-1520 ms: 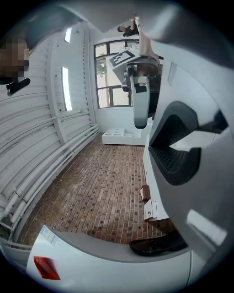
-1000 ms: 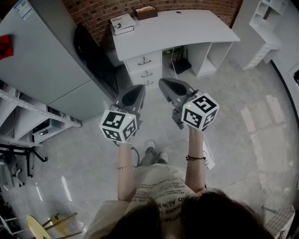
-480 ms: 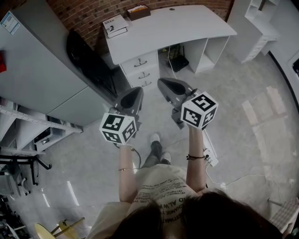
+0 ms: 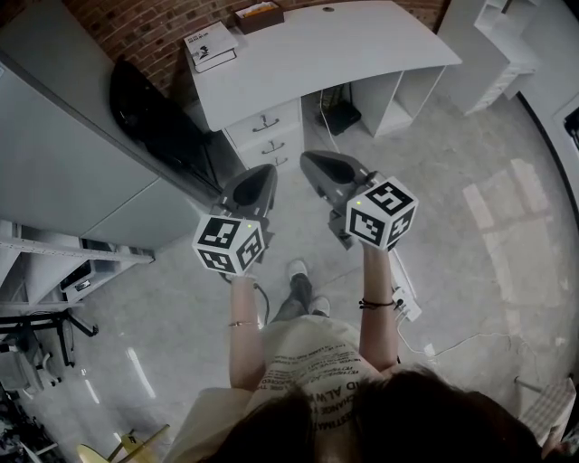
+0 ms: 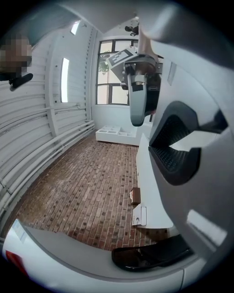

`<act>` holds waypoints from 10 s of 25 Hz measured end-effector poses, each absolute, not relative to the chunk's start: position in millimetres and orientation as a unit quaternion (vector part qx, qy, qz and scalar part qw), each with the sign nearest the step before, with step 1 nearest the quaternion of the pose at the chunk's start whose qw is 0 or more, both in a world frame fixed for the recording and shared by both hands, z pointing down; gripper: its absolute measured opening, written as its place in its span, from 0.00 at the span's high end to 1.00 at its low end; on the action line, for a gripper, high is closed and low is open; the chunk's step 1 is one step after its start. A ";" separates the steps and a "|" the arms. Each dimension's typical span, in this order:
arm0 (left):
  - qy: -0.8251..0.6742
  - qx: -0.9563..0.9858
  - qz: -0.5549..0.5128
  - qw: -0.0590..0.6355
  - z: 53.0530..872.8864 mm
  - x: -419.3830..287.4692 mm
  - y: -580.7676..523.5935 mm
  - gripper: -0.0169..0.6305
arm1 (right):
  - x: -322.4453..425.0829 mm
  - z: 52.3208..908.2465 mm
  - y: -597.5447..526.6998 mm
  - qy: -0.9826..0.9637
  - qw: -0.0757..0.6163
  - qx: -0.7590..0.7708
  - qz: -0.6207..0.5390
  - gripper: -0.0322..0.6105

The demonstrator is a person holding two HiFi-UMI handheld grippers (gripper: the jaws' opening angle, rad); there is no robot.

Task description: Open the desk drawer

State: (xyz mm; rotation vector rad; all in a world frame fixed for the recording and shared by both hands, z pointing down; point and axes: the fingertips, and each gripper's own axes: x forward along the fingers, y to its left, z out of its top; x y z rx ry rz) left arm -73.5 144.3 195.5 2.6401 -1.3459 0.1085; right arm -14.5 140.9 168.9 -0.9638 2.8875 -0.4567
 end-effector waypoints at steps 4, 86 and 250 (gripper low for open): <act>-0.444 0.890 0.049 0.091 203.8 -81.1 110.3 0.98 | -23.0 181.3 107.5 0.932 0.038 -0.322 -0.163 0.95; -0.538 0.801 0.074 0.252 478.1 -120.9 -166.5 0.98 | -86.8 470.1 -209.0 0.923 -0.056 -0.218 -0.312 0.95; -0.556 0.758 0.074 0.333 572.0 -108.4 -136.1 0.98 | -68.8 635.3 -206.3 0.637 0.174 -0.280 -0.697 0.91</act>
